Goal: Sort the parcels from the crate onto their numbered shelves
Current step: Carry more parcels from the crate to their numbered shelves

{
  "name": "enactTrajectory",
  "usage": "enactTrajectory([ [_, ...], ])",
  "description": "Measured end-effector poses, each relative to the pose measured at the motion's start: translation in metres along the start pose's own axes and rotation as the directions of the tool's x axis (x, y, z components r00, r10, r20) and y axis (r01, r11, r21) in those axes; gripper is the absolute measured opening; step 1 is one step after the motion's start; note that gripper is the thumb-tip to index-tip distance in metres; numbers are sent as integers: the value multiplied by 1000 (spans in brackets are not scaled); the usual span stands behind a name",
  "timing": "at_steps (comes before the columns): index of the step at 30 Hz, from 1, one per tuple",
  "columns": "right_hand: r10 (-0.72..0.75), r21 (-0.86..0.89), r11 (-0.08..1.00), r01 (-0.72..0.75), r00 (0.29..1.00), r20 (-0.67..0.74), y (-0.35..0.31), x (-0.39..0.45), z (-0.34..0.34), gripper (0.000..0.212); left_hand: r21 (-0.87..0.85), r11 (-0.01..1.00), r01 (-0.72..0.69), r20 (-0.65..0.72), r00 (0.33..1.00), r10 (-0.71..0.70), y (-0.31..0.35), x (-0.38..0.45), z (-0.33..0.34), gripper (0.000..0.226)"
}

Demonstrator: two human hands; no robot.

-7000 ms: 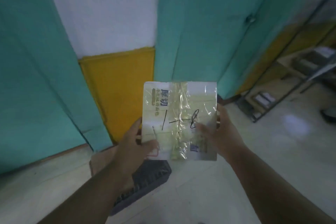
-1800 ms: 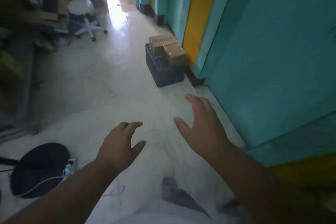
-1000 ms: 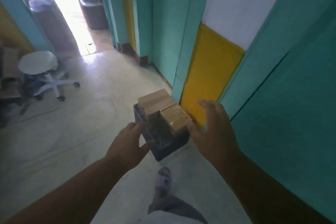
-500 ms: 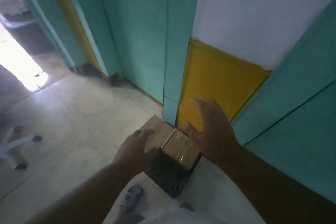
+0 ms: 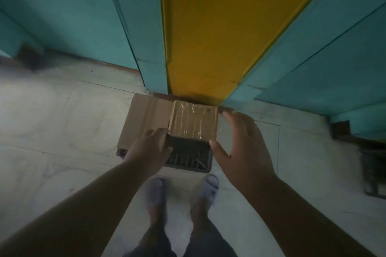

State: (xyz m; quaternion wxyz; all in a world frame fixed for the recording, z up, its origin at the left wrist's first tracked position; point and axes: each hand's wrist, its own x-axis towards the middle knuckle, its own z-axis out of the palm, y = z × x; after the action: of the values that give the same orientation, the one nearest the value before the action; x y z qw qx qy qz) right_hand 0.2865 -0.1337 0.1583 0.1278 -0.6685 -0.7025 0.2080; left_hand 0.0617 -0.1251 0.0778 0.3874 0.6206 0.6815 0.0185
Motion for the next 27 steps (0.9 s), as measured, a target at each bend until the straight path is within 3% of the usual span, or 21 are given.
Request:
enactTrajectory([
  [6,133,-25,991,-131,984,119,87,26,122,70,-108,992,60,96,994,-49,-49,82,94,42],
  [11,175,-58,984,-167,971,164,155,70,201,73,-103,987,120,49,992,-115,-75,148,143,45],
  [16,237,1,966,-259,884,402,208,95,268,88,-137,977,165,-16,986,-168,-92,183,179,34],
  [20,206,98,961,-258,907,367,226,95,286,77,-251,940,231,-76,963,-257,-89,192,183,45],
  [24,190,150,953,-261,907,375,231,94,281,74,-260,924,280,-62,950,-305,-80,199,175,19],
  [27,185,155,954,-257,910,371,237,92,280,71,-322,886,335,-2,935,-354,-75,201,166,21],
])
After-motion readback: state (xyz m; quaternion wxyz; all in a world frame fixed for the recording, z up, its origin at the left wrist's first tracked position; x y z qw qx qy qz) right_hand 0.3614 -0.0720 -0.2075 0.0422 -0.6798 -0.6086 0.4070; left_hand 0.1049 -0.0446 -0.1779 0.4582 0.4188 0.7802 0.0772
